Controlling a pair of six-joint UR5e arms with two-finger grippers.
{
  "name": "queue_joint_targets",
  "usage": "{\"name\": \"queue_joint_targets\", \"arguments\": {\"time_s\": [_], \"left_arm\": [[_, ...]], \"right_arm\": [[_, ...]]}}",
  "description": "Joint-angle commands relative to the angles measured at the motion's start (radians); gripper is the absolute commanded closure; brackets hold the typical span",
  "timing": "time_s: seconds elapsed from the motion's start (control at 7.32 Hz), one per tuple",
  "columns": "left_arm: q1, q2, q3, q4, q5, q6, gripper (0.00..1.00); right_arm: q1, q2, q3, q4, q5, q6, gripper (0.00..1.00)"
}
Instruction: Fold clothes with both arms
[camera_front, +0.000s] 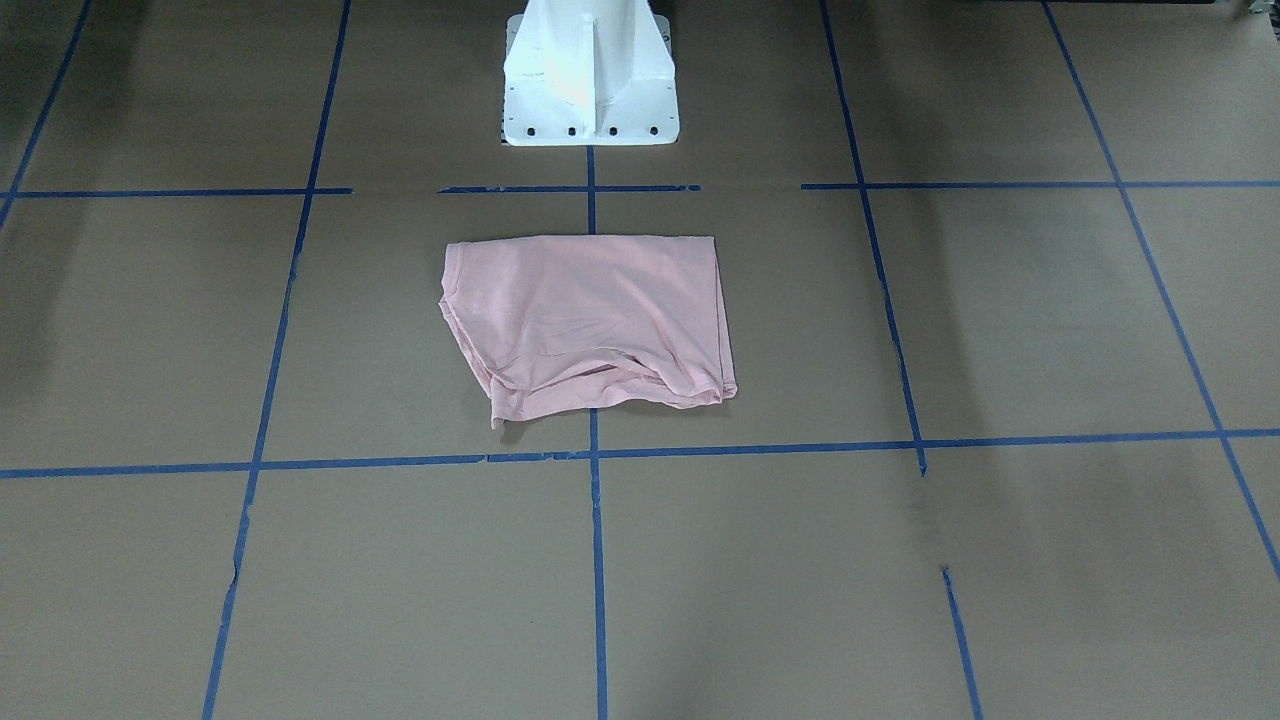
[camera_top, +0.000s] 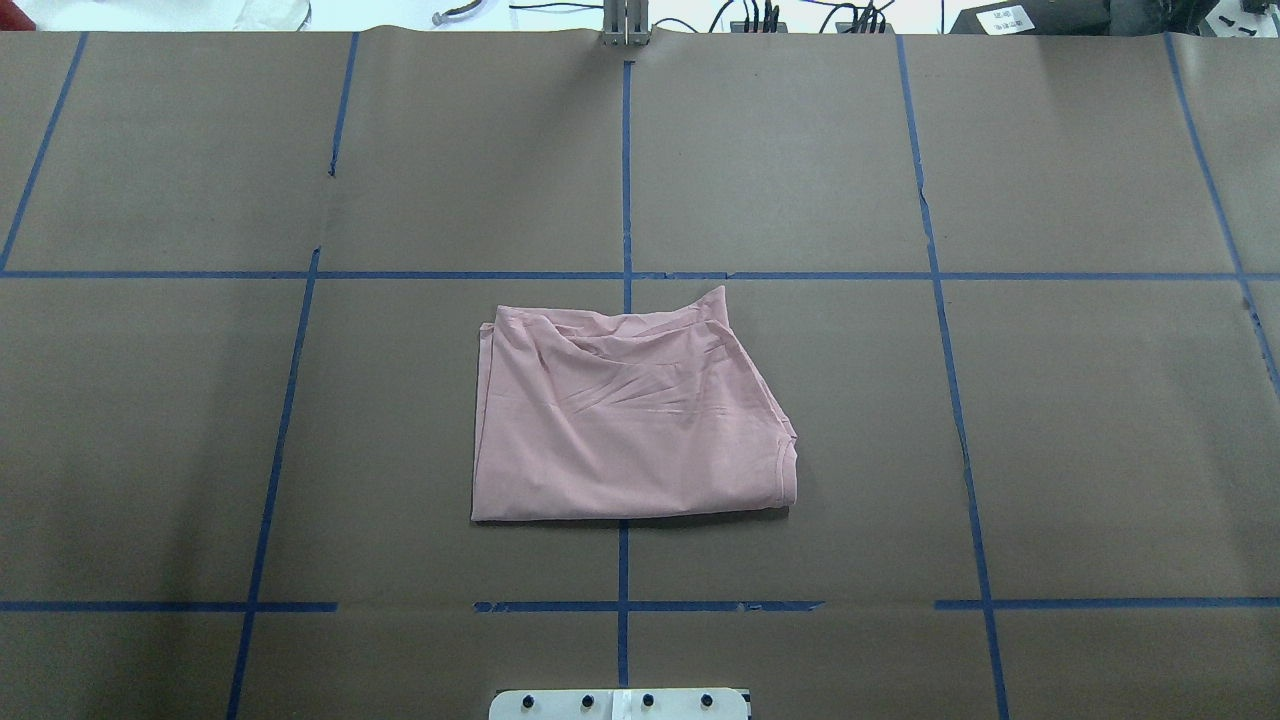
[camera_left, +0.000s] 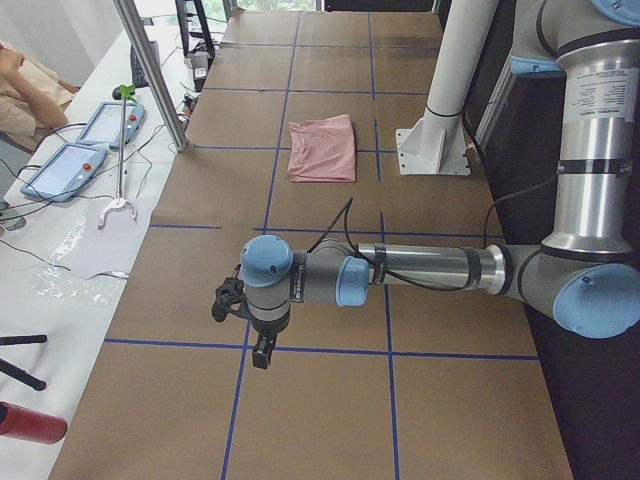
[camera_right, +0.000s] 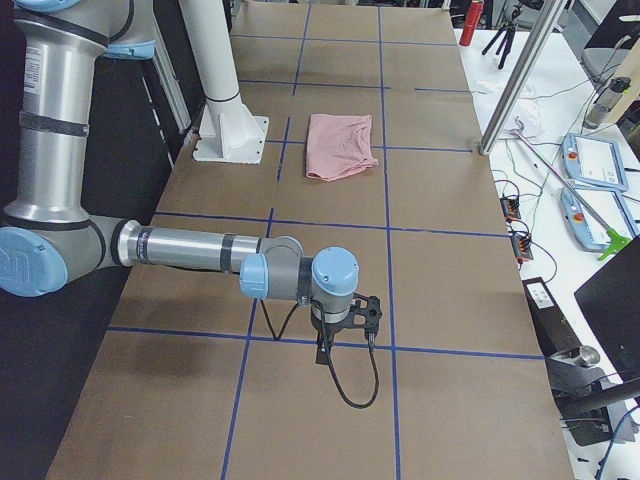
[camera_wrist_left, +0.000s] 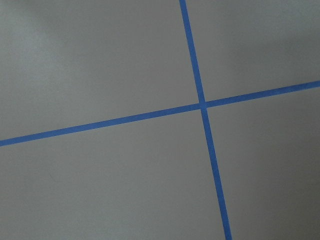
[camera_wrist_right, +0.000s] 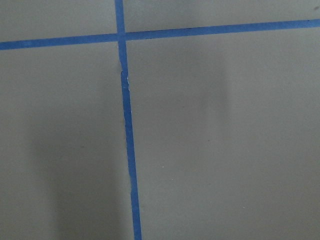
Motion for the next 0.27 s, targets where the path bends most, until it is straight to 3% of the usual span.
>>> {"name": "queue_joint_targets", "arguments": {"time_s": [0.0, 0.14], "left_arm": [[0.0, 0.0, 0.002, 0.001, 0.003, 0.0, 0.0], [0.0, 0.0, 0.002, 0.001, 0.003, 0.0, 0.0]], "right_arm": [[0.0, -0.001, -0.001, 0.0, 0.0, 0.002, 0.0], [0.0, -0.001, -0.004, 0.0, 0.0, 0.002, 0.0]]}}
